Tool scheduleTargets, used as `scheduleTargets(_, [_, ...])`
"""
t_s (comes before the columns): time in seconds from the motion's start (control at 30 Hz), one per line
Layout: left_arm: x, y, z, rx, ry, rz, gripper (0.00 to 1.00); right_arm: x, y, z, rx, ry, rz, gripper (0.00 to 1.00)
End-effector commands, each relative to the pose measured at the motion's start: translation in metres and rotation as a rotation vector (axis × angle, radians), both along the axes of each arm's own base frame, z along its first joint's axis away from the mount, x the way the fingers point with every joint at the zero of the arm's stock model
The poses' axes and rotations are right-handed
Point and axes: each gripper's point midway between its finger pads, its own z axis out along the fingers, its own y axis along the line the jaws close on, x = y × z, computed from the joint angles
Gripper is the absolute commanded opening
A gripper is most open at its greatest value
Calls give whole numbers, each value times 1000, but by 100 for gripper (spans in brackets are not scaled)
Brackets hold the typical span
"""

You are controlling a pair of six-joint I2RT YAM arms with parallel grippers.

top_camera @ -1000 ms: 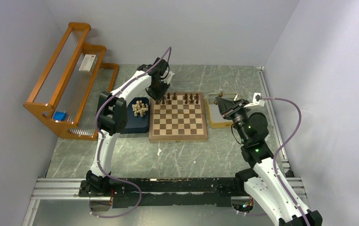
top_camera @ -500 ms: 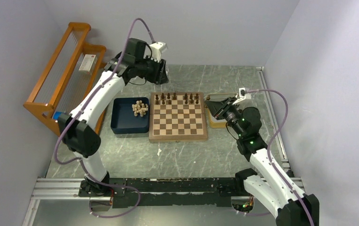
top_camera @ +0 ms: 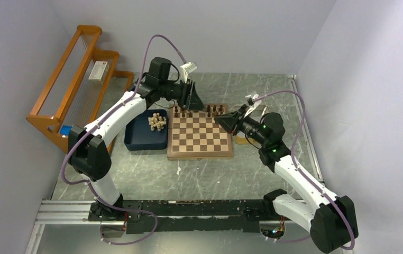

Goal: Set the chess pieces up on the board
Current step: Place the chess piece on the chessboard.

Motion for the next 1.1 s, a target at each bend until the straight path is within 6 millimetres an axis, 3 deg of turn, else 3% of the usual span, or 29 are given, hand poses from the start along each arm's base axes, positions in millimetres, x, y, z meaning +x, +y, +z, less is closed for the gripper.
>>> scheduleTargets(0.0, [-21,-13,37,-115,-82,-96,55,-5,14,23,10,-103,54,18])
scheduleTargets(0.17, [-34,-22,45,-149,-96,-143,59,-1,19,19,-1,-72,42,19])
scheduleTargets(0.47, [-41,-28,38,-103,-121,-144,61,2,22,16,-10,-46,30,19])
scheduleTargets(0.8, [-35,-31,33,-38,-161,-94,49,5,25,13,-20,-31,21,20])
scheduleTargets(1.07, [-32,-33,28,-8,-162,-80,32,6,26,8,-30,-33,20,20])
